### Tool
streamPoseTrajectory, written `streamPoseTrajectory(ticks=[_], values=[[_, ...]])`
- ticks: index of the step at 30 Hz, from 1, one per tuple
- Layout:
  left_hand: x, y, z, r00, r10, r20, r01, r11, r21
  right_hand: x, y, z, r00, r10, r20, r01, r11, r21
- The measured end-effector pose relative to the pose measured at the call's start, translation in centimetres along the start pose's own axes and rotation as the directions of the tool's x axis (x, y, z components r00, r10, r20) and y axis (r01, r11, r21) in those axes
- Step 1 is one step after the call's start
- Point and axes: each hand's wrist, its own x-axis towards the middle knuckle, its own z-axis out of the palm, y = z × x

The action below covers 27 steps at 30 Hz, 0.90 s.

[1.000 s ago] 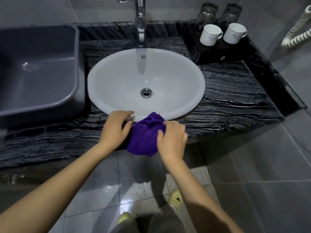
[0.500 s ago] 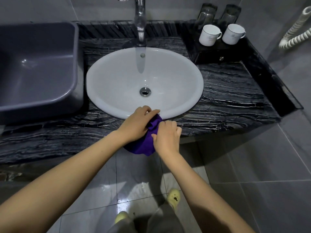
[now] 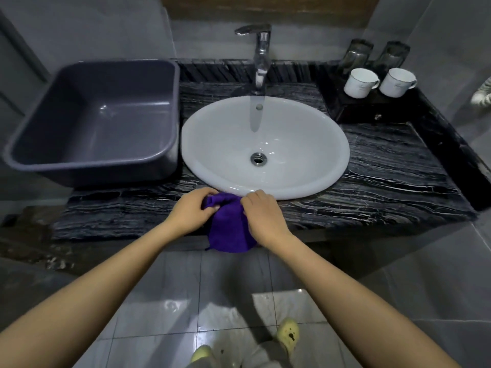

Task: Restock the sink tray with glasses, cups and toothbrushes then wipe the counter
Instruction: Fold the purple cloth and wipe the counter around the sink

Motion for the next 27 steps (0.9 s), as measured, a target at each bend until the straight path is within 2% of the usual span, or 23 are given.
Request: streamPoseTrajectory(ticks=[3, 8, 11, 13, 15, 17, 21, 23, 25, 27], values=[[-1.3, -1.7, -1.9, 0.975, -0.213, -0.065, 0.188, 0.945, -0.269, 1.7, -1.3, -0.4, 0.992, -0.119, -0.041, 0.121, 0.992, 0.041], [-2.7, -4.4, -5.1, 0.910, -0.388, -0.149, 0.234, 0.775, -0.588, 6.0, -4.5, -1.6, 0.964, -0.229, -0.132, 0.247, 0.960, 0.132], [-2.9, -6.5, -6.1, 0.854, -0.487, -0.182, 0.273, 0.718, -0.640, 8.4, -6.3, -0.9, 0.956, -0.271, -0.115, 0.287, 0.943, 0.166], [-3.0, -8.1, -6.3, 0.800, -0.563, -0.209, 0.338, 0.709, -0.618, 9.3, -7.3, 0.2, 0.950, -0.298, -0.090, 0.309, 0.936, 0.166], [-3.1, -9.4, -6.4, 0.748, -0.613, -0.255, 0.427, 0.739, -0.522, 9.9, -8.0, 1.2, 0.950, -0.309, -0.051, 0.313, 0.935, 0.167], [-3.7, -10.2, -6.6, 0.730, -0.619, -0.289, 0.469, 0.762, -0.447, 10.3, -8.6, 1.6, 0.951, -0.310, 0.006, 0.298, 0.920, 0.255], [-5.0, -10.3, -7.8, 0.759, -0.587, -0.283, 0.502, 0.803, -0.321, 11.0, -9.1, 0.9, 0.903, -0.405, 0.144, 0.337, 0.874, 0.351], [-5.2, -9.9, -8.9, 0.799, -0.559, -0.222, 0.510, 0.825, -0.243, 11.6, -9.4, -0.6, 0.860, -0.410, 0.303, 0.296, 0.886, 0.356], [-5.2, -9.3, -10.5, 0.850, -0.512, -0.123, 0.502, 0.859, -0.101, 12.5, -10.0, -2.4, 0.769, -0.371, 0.521, 0.241, 0.923, 0.301], [-5.2, -8.5, -12.6, 0.881, -0.471, 0.040, 0.469, 0.882, 0.055, 13.2, -11.1, -4.7, 0.659, -0.315, 0.684, 0.247, 0.948, 0.198]])
